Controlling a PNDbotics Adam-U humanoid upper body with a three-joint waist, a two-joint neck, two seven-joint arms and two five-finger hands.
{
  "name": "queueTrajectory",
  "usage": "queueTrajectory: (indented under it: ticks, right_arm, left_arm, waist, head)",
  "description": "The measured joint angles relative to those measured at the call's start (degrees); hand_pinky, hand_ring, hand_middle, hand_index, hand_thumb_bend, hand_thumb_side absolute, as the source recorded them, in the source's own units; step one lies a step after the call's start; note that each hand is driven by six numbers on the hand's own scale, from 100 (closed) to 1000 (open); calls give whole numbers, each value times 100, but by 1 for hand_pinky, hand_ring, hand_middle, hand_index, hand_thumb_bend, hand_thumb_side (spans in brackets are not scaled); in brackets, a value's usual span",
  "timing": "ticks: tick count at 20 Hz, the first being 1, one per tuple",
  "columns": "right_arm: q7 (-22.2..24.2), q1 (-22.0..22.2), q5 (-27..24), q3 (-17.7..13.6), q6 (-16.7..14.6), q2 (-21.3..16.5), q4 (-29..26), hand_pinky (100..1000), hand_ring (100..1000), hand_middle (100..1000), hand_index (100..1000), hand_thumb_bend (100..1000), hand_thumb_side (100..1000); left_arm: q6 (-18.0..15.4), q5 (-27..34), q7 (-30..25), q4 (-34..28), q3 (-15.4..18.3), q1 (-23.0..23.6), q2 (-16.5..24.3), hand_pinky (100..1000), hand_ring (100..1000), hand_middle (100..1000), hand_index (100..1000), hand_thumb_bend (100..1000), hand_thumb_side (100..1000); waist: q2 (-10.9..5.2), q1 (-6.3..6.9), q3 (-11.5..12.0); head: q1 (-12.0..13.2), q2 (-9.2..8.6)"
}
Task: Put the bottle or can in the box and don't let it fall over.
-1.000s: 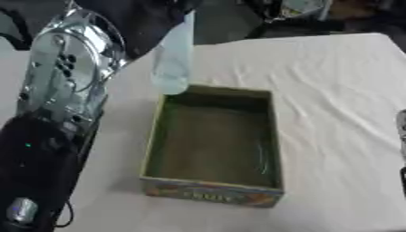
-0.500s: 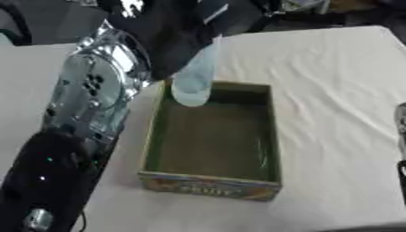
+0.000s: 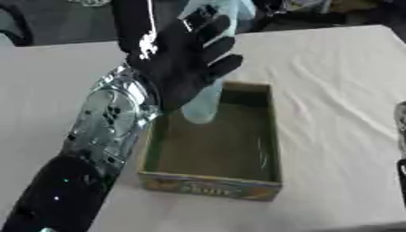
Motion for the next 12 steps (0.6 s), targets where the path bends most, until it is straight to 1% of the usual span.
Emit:
queueTrajectory:
  ticks: [4, 12]
  right_arm:
    - [-29, 1, -9, -15, 0, -1, 0, 843, 609, 807, 803, 673, 184]
    - [-53, 3, -10, -33, -23, -5, 0, 843, 609, 806, 803, 673, 184]
  left_arm:
    - [-8, 48, 8, 252, -85, 196, -12, 100, 100, 166, 948, 718, 1000]
    - [-111, 275, 112, 651, -182, 482, -10, 100, 100, 131, 947, 698, 1000]
  waist:
    - [0, 9, 25]
    - [0, 41, 71]
  head:
    - [-8, -1]
    - [-58, -3]
